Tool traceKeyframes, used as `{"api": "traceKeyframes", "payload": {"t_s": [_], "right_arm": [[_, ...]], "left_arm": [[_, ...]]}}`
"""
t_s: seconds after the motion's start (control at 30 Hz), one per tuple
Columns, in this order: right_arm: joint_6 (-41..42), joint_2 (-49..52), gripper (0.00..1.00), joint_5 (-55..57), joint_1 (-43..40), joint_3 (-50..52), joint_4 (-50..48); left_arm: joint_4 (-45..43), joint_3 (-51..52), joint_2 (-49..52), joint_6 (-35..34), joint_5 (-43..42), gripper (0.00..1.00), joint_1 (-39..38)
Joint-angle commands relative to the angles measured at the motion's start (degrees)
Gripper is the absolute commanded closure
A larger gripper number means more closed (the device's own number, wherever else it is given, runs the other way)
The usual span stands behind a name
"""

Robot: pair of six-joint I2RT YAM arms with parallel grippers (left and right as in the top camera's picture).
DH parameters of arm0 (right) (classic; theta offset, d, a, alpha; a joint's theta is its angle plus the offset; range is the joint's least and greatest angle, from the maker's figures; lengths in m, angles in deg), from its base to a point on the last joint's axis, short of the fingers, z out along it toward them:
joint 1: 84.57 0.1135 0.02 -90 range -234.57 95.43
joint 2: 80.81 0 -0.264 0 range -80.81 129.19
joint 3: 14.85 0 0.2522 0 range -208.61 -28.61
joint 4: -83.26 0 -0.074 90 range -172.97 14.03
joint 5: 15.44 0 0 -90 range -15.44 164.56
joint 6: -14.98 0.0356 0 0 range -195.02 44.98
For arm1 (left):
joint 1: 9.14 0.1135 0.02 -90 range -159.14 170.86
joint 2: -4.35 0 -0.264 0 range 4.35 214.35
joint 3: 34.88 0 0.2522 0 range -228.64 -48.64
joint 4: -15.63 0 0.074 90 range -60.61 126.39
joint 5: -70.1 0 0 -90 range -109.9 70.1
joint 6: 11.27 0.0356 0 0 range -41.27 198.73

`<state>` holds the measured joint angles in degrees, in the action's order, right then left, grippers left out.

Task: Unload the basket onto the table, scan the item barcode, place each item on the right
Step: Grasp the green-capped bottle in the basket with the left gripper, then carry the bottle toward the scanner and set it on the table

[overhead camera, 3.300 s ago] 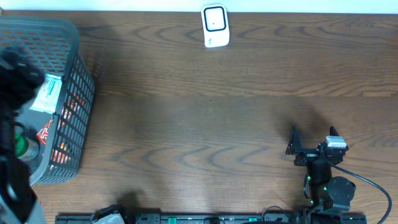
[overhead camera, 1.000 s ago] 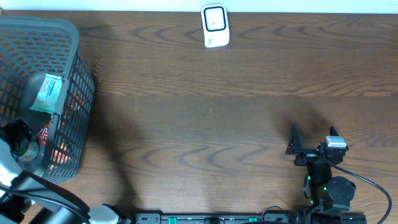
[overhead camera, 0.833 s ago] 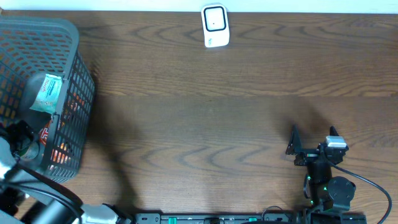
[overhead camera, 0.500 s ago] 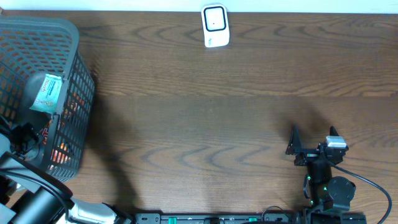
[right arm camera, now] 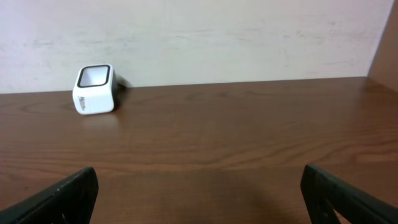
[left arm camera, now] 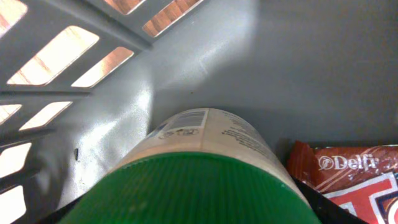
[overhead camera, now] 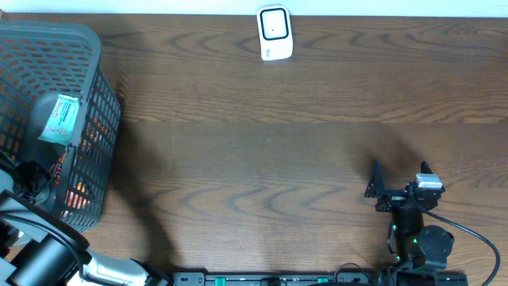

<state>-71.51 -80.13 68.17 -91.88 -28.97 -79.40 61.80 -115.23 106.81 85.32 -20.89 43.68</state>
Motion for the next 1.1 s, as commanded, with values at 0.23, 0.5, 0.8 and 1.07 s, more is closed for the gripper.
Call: {"api": "traceKeyframes", "payload": {"t_s": [0.23,0.5,0.8,1.07], "right_arm": [[0.7,-0.3,0.01,0.1,0.6,0.0,0.2],[0.7,-0.3,0.01,0.1,0.6,0.0,0.2],[0.7,-0.3,0.01,0.1,0.6,0.0,0.2],[0.7,-0.3,0.01,0.1,0.6,0.0,0.2]], "left_arm": [[2.1,-3.6,-5.1,-1.9,-0.1,0.33,0.1],[1.5,-4.7,-20.7,-7.3,-7.1,0.33,0.1],[-13.7,-4.7,-34.4,-20.7,-48.5,0.32,-2.0],[-25.0,-4.6,-37.3,-28.8,-57.6,0.32,-22.1]]}}
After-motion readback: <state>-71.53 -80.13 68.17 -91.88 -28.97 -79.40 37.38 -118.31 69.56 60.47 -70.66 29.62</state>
